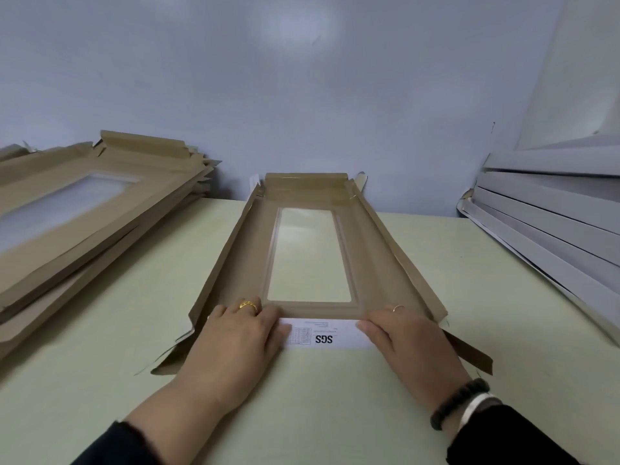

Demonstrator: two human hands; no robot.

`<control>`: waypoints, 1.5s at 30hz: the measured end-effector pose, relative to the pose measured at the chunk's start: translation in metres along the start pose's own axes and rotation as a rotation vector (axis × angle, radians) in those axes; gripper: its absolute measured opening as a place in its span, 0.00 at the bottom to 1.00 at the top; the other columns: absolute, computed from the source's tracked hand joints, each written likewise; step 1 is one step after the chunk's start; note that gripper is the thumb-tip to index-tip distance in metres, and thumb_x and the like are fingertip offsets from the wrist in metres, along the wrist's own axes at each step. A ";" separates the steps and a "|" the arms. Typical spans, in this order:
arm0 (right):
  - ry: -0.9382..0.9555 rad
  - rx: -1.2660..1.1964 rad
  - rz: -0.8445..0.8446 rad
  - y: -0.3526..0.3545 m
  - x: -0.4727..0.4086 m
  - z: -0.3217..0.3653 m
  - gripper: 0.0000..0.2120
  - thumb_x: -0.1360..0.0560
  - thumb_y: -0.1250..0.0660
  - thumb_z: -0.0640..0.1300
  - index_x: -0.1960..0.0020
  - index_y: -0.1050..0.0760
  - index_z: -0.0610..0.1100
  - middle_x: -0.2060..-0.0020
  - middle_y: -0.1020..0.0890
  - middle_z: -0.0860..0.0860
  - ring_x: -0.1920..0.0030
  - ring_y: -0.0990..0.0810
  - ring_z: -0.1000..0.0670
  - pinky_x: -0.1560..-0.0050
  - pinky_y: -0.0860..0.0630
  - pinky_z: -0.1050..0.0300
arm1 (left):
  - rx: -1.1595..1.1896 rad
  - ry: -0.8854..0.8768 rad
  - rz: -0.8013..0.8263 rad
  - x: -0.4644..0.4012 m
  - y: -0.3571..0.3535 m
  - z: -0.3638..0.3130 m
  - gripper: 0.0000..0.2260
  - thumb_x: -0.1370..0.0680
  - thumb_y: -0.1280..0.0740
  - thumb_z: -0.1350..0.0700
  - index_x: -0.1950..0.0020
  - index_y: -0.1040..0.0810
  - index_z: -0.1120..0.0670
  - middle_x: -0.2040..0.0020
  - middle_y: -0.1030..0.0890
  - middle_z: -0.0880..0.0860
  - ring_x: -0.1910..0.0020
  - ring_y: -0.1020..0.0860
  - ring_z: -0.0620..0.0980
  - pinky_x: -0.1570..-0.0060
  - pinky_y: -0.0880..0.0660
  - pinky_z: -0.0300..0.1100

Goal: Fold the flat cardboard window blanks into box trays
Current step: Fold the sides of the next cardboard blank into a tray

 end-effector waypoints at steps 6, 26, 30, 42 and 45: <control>0.063 0.195 0.155 -0.027 -0.007 0.008 0.17 0.19 0.51 0.52 0.33 0.35 0.53 0.37 0.29 0.56 0.37 0.34 0.52 0.39 0.41 0.58 | 0.011 0.064 0.223 -0.005 -0.043 0.007 0.34 0.29 0.69 0.31 0.25 0.55 0.42 0.25 0.47 0.45 0.26 0.51 0.43 0.30 0.54 0.41; 0.088 0.004 0.079 -0.005 0.003 0.017 0.32 0.29 0.53 0.71 0.62 0.26 0.43 0.58 0.19 0.53 0.52 0.23 0.52 0.55 0.29 0.58 | 0.200 -0.069 0.071 0.003 0.002 -0.016 0.15 0.22 0.45 0.40 0.43 0.26 0.44 0.48 0.25 0.42 0.47 0.28 0.42 0.51 0.34 0.36; 0.121 0.000 0.144 -0.012 0.002 0.022 0.17 0.27 0.39 0.61 0.46 0.30 0.50 0.51 0.28 0.59 0.47 0.30 0.56 0.53 0.38 0.65 | 0.143 -0.053 0.130 0.001 -0.008 -0.013 0.17 0.23 0.42 0.39 0.37 0.33 0.43 0.46 0.32 0.42 0.43 0.33 0.43 0.47 0.36 0.35; 0.174 0.022 0.046 -0.001 -0.001 0.041 0.10 0.31 0.31 0.43 0.65 0.32 0.43 0.70 0.28 0.54 0.67 0.35 0.55 0.65 0.41 0.62 | 0.093 -0.196 -0.140 0.000 0.030 -0.028 0.14 0.21 0.47 0.42 0.56 0.30 0.50 0.57 0.30 0.45 0.54 0.28 0.48 0.56 0.39 0.39; 0.200 0.007 0.000 0.013 0.004 0.048 0.07 0.35 0.32 0.40 0.66 0.30 0.43 0.72 0.27 0.55 0.67 0.34 0.54 0.65 0.38 0.63 | 0.394 -0.225 -0.389 0.002 0.080 -0.007 0.16 0.22 0.45 0.44 0.60 0.25 0.51 0.63 0.27 0.46 0.62 0.28 0.47 0.60 0.32 0.40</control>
Point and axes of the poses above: each hand's wrist, its own x-axis away from the middle knuckle, its own y-axis out of the back of the hand, z = x × y, the point moved 10 cm from there along -x, towards the middle knuckle
